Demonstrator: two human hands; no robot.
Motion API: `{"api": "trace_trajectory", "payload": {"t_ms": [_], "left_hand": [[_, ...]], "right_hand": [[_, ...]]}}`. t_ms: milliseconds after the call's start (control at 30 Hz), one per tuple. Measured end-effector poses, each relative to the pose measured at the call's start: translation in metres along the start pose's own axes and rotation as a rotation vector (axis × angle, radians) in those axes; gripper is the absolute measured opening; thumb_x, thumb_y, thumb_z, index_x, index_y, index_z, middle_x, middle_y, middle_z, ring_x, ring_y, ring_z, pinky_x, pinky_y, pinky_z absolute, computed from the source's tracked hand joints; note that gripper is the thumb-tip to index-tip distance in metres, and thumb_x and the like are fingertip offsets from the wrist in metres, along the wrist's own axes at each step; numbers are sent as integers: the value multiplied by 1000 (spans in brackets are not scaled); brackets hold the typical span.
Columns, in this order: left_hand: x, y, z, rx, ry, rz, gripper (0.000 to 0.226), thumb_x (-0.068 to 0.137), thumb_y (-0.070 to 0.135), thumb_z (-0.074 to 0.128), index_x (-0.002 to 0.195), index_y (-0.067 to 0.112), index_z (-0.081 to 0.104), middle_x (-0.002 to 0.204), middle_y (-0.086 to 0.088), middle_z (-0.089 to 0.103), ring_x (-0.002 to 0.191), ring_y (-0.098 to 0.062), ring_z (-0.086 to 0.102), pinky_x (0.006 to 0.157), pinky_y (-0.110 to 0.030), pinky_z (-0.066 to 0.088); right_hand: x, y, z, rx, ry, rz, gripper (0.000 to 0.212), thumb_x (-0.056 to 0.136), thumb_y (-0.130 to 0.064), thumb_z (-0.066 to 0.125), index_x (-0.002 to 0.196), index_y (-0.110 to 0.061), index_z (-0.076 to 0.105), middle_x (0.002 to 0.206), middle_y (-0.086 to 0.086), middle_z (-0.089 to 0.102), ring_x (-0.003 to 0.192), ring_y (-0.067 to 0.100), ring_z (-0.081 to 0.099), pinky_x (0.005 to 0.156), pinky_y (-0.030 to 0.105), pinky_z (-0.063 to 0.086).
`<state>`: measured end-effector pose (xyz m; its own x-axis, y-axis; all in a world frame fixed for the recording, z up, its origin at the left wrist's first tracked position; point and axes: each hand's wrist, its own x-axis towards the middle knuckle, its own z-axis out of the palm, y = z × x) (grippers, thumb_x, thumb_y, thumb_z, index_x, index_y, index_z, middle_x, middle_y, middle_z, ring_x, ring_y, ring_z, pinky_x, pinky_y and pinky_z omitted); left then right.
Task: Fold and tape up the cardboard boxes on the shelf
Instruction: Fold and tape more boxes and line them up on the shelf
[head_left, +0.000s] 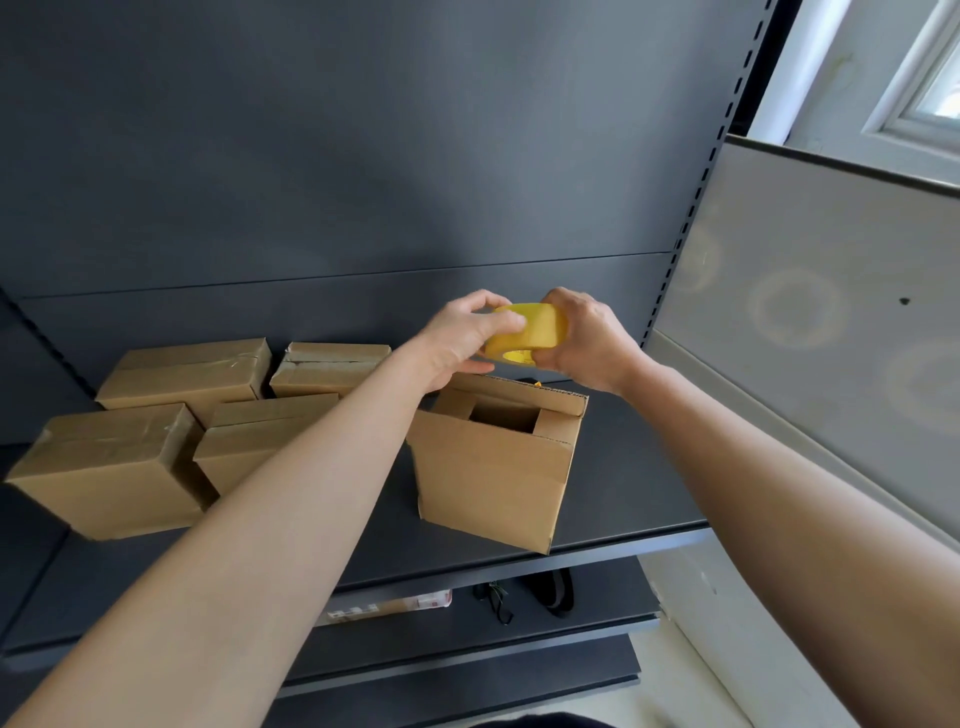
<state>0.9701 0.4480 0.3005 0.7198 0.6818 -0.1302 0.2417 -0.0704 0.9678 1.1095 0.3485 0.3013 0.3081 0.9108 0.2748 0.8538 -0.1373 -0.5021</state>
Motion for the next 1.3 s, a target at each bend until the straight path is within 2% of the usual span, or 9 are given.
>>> {"api": "trace_trajectory", "payload": {"t_ms": [367,567,700,800,933,1067,1133,1233,1300], "left_hand": [[-9,-8,-21,-178,-216,-68,16,90,24,60,106,23,60,127,-11,52,107,-35,60,93,-45,52],[-10,-10,-26,-251,-257,-89,34,89,22,60,122,17,57,132,-15,54,104,-36,63,88,-44,55],[-11,-9,-25,-289,-252,-94,29,91,21,58,120,19,60,130,-15,56,101,-36,65,86,-44,55],[-12,-4,-20,-212,-228,-85,32,88,34,63,116,21,59,127,-11,58,101,-35,66,87,-46,55],[-13,10,-7,-54,-204,-46,62,70,55,69,122,24,55,115,-4,67,105,-25,65,88,-44,54],[-12,7,-6,-260,-262,-25,62,73,48,74,125,21,55,122,-11,63,113,-30,60,90,-49,52],[-10,2,-7,-450,-314,-26,72,63,49,80,123,17,56,116,-14,63,112,-33,60,90,-54,50],[-11,3,-5,-550,-355,-30,44,76,44,69,108,15,59,108,-14,59,104,-34,62,90,-59,48],[-10,6,-3,-513,-337,-41,40,81,39,58,111,13,56,112,-15,56,103,-34,62,90,-59,48]], "right_hand": [[-6,-9,-12,44,-39,-12,45,67,-18,80,105,-10,57,79,-16,40,86,18,42,67,27,32],[-6,-13,-20,107,-61,26,41,64,-9,75,96,-22,53,93,7,52,81,22,47,50,23,36],[-7,-14,-24,128,-40,31,41,64,-5,75,96,-20,55,85,4,53,76,22,49,51,24,37],[-6,-17,-24,120,-17,24,42,65,-8,75,101,-16,56,82,-1,52,77,21,49,53,23,39],[-3,-21,-24,122,-6,-34,48,66,-16,77,108,-19,53,83,-10,50,77,14,49,55,18,36],[-2,-13,-32,254,-17,19,58,66,-24,83,110,-25,46,88,-10,51,78,11,51,60,21,43],[-2,-4,-36,427,-31,94,51,69,-15,81,106,-20,47,85,-4,55,73,12,55,62,27,47],[-3,5,-35,369,38,110,31,76,4,64,92,-19,50,75,-3,54,65,13,51,59,24,43],[-5,3,-32,256,110,101,28,79,4,56,90,-19,47,73,-5,51,62,10,48,50,17,37]]}}
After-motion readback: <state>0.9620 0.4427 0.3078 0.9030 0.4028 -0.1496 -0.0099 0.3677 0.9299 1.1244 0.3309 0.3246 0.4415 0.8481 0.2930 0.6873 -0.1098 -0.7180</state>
